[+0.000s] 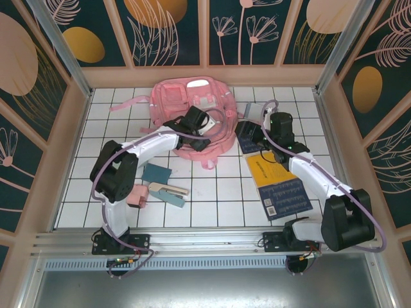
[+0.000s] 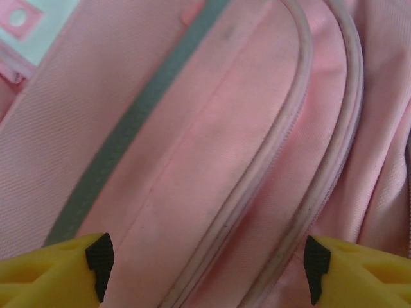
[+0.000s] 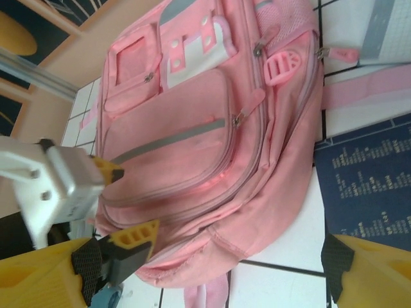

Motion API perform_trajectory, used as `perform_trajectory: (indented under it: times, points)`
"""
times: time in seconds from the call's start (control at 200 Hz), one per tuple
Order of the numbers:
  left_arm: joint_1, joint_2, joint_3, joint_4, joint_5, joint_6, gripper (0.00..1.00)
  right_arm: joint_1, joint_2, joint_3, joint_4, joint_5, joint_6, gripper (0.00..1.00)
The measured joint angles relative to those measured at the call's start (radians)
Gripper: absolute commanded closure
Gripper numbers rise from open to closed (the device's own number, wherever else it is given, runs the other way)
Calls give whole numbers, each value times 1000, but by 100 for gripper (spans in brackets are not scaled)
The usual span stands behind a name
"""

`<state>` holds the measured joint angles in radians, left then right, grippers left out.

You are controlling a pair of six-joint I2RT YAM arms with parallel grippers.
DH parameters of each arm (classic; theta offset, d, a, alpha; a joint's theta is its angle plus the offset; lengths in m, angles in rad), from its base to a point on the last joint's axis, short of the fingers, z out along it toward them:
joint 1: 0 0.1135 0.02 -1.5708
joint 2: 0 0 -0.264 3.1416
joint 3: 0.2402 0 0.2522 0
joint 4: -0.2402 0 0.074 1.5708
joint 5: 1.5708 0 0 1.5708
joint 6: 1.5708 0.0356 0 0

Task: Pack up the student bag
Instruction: Open the student bag at the top-center of the table.

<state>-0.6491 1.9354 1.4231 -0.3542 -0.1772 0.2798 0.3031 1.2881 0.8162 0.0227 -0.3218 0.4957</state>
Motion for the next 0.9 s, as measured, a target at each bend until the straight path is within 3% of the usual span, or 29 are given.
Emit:
perform_trajectory:
  times: [0.445,0.535,0.666,0.716,0.901]
  points:
    - [0,132,77,21,-178,101,24,0,-1,-61,34,-50,0,11]
    - [0,159,111,22,-191,96,43,0,-1,-61,35,-50,1,15]
    - [8,204,173,-14,-157,61,87,0,-10,-61,34,-43,0,18]
    - [14,223,209,-50,-129,46,99,0,-19,-61,34,-37,0,19]
    - [57,221,264,-121,-7,-36,100,0,-59,-61,34,11,1,24]
